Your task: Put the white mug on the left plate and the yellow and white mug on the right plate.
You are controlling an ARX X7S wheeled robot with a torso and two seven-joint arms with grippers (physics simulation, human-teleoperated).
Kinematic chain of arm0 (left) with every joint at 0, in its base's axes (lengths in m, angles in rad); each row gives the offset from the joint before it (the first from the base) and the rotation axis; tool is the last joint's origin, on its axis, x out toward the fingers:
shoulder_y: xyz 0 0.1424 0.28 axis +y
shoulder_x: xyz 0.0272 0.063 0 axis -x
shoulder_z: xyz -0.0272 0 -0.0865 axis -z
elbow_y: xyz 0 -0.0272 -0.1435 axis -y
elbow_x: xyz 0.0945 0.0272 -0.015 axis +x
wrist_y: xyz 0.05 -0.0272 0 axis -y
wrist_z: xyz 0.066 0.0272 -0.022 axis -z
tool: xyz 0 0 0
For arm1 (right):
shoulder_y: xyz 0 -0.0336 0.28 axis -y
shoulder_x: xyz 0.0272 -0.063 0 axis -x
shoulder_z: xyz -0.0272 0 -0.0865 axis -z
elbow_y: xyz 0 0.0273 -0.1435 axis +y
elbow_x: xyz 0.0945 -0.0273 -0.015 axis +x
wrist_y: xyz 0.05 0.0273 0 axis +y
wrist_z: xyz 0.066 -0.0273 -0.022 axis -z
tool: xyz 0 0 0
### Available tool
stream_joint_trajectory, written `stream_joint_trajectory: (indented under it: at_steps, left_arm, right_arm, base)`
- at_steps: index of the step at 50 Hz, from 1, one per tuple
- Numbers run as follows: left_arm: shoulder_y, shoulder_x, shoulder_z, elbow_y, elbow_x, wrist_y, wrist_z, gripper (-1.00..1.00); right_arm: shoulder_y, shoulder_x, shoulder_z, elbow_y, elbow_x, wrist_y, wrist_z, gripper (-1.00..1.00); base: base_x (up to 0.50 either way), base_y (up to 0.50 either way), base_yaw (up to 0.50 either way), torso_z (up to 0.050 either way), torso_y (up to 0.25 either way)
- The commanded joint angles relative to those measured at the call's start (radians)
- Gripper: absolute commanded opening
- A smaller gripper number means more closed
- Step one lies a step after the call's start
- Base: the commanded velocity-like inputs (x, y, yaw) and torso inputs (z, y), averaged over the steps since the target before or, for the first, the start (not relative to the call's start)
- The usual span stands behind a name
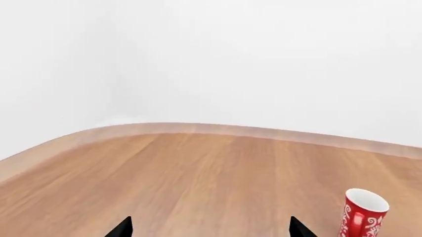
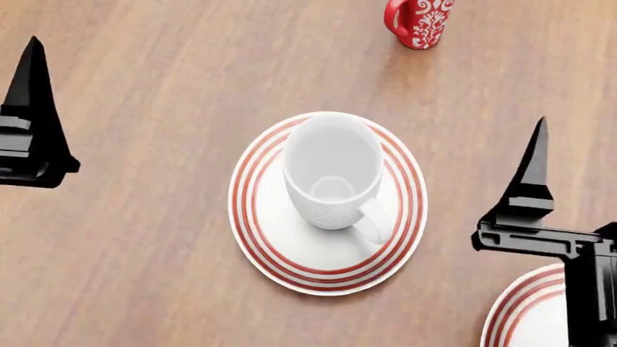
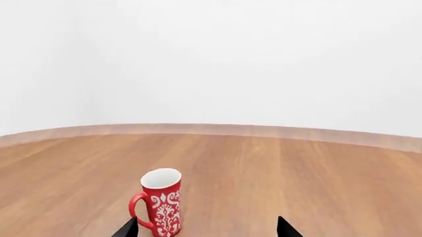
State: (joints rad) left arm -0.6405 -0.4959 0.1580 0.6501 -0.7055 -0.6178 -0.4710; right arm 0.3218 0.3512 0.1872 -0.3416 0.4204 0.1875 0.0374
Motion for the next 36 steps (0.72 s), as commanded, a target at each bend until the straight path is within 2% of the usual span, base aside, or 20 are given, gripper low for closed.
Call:
stream_joint_trajectory:
  at_steps: [1, 9, 16, 36]
  left_arm:
    - [-0.095, -0.039, -0.084, 0.158, -0.146, -0.102, -0.072, 1.0]
    - [-0.15, -0.089, -0.162, 0.28, -0.301, -0.159, -0.157, 1.0]
    - [-0.146, -0.095, -0.156, 0.298, -0.296, -0.155, -0.158, 1.0]
    - [-0.128, -0.11, -0.172, 0.304, -0.296, -0.125, -0.157, 1.0]
  right_arm:
    - [-0.076, 0.068, 0.085, -0.322, 0.113, 0.111, 0.06, 1.0]
    - [-0.128, 0.095, 0.144, -0.491, 0.183, 0.135, 0.09, 1.0]
    - [-0.161, 0.1, 0.173, -0.549, 0.2, 0.1, 0.075, 1.0]
    - [-0.265, 0.059, 0.235, -0.541, 0.208, -0.018, 0.018, 1.0]
  base:
    - [0.0, 0.0, 0.0, 0.0, 0.0]
    - [0.0, 0.0, 0.0, 0.0, 0.0]
    - [0.0, 0.0, 0.0, 0.0, 0.0]
    - [0.0, 0.0, 0.0, 0.0, 0.0]
